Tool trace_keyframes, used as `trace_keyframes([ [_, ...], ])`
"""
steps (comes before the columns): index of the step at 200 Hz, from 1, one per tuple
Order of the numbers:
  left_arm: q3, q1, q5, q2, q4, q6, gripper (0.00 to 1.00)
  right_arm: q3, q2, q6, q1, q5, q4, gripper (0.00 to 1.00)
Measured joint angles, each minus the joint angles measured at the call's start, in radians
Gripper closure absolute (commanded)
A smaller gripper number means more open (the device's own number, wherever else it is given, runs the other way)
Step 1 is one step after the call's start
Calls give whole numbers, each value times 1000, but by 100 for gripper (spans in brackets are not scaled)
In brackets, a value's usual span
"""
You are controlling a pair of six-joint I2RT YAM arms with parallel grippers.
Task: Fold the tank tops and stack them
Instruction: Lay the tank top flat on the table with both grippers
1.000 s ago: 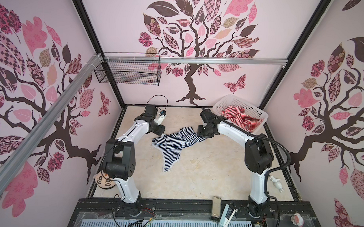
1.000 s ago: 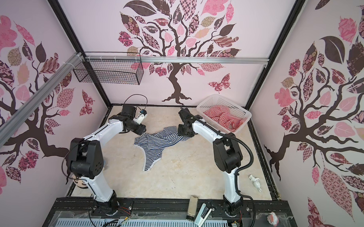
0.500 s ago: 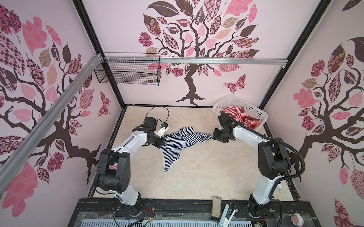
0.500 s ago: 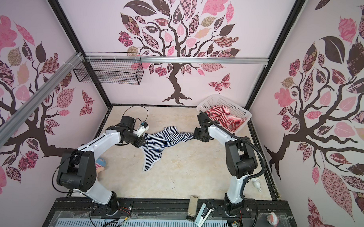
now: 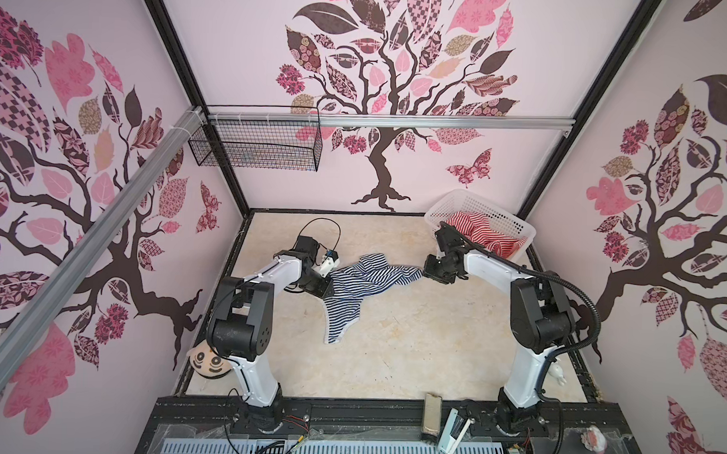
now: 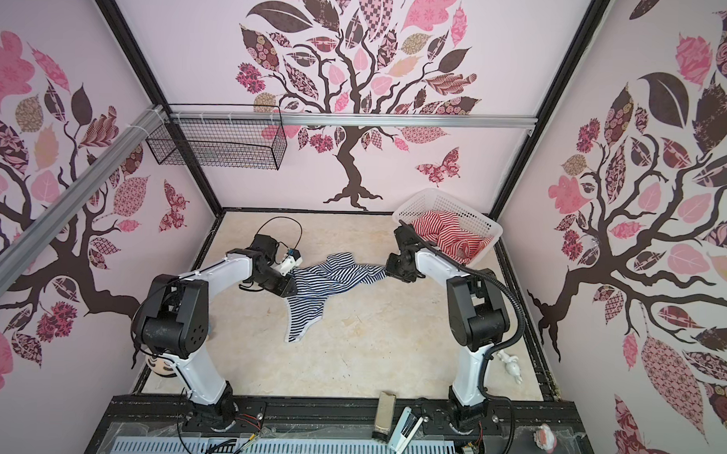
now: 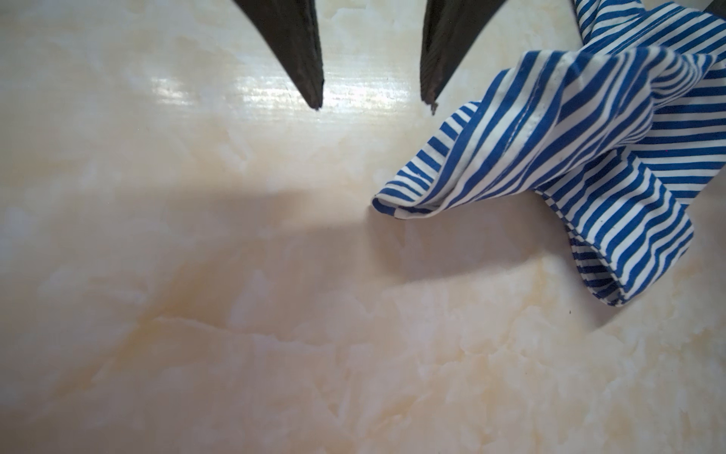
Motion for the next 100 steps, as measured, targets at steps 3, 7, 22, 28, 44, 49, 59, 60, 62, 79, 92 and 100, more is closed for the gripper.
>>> trace_keyframes([
  [3, 0, 0, -1, 2, 2, 0, 75, 0, 0, 0, 0, 0, 0, 57],
  [7, 0, 0, -3, 4, 4, -3, 75, 0, 0, 0, 0, 0, 1, 57],
  [22, 3, 0, -9, 19, 8, -7, 75, -1, 0, 0, -1, 0, 2, 57],
  [28, 6, 0, -12, 27, 8, -8, 74, -1, 0, 0, -3, 0, 2, 57],
  [44, 15, 0, -27, 50, 18, -11, 73, -4, 0, -1, -6, -1, 7, 57],
  [49, 16, 0, -32, 54, 25, -12, 73, -5, 0, -1, -6, -1, 7, 58],
  [59, 16, 0, -38, 57, 30, -14, 73, -9, 0, -1, -6, -3, 10, 58],
  [60, 16, 0, -39, 57, 31, -14, 73, -10, -1, -1, -6, -3, 10, 58],
  [62, 16, 0, -40, 57, 32, -14, 73, -11, -1, -1, -6, -4, 10, 58],
  [79, 18, 0, -44, 57, 39, -16, 73, -23, -3, -1, -6, -7, 14, 58],
  [92, 18, 0, -43, 56, 41, -16, 73, -34, -3, -1, -6, -8, 16, 58],
  [100, 18, 2, -42, 53, 41, -16, 72, -42, -3, -1, -6, -8, 18, 58],
])
